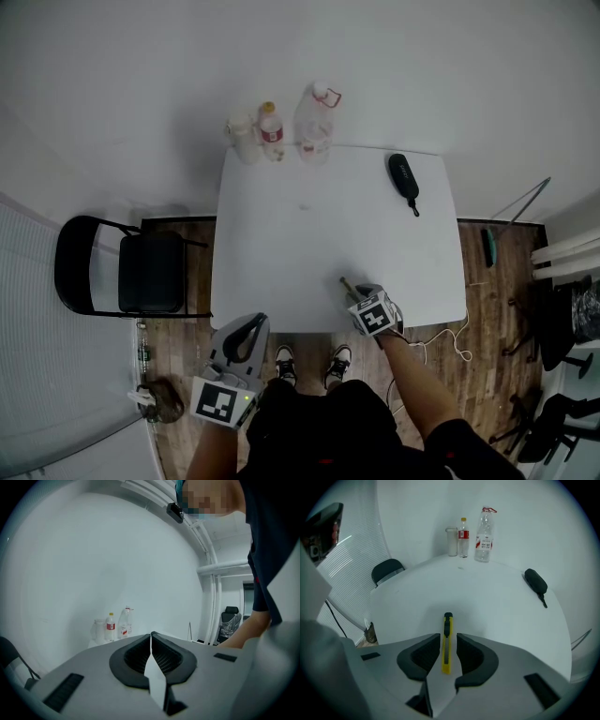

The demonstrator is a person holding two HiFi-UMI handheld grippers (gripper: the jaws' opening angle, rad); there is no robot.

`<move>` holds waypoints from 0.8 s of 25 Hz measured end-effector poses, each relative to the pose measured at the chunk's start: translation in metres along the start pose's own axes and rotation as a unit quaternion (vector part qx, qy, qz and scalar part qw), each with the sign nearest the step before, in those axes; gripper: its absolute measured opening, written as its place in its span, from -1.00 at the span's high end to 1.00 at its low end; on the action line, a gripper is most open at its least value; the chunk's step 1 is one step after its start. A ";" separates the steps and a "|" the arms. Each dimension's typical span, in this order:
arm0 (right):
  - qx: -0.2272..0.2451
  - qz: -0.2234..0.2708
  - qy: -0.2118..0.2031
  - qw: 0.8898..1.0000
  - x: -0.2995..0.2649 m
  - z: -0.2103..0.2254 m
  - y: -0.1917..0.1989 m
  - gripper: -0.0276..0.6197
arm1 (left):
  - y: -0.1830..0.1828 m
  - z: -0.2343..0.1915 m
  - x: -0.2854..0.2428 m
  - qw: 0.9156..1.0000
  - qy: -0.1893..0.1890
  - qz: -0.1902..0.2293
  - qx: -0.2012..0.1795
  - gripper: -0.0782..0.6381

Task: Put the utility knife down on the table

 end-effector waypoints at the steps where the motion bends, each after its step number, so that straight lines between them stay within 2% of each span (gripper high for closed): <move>1: -0.007 0.008 0.001 1.000 0.004 0.001 0.000 0.55 | -0.001 0.000 0.000 1.000 0.002 0.002 -0.006 0.71; 6: -0.055 0.096 0.013 0.994 0.050 0.011 -0.011 0.54 | -0.013 0.005 -0.006 1.000 0.009 0.011 -0.003 0.70; 8: -0.073 0.141 0.021 0.987 0.078 0.014 -0.019 0.65 | -0.020 0.008 -0.009 1.000 0.015 0.019 -0.015 0.71; 12: -0.103 0.229 0.033 0.967 0.143 0.021 -0.031 0.77 | -0.035 0.019 -0.015 0.999 0.032 0.034 -0.028 0.70; 16: -0.108 0.307 0.049 0.944 0.206 0.026 -0.039 0.80 | -0.057 0.029 -0.024 0.996 0.049 0.050 -0.049 0.70; 20: -0.102 0.363 0.066 0.924 0.260 0.023 -0.042 0.81 | -0.077 0.040 -0.029 0.993 0.070 0.072 -0.062 0.70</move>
Point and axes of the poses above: the fingertips, and each gripper's own axes: x backward along the fingers, z to its right, y out of its underside, the point moved 10 cm from there along x, backward along the fingers, and after that the axes turned 6 degrees about y, right-handed, at the moved point
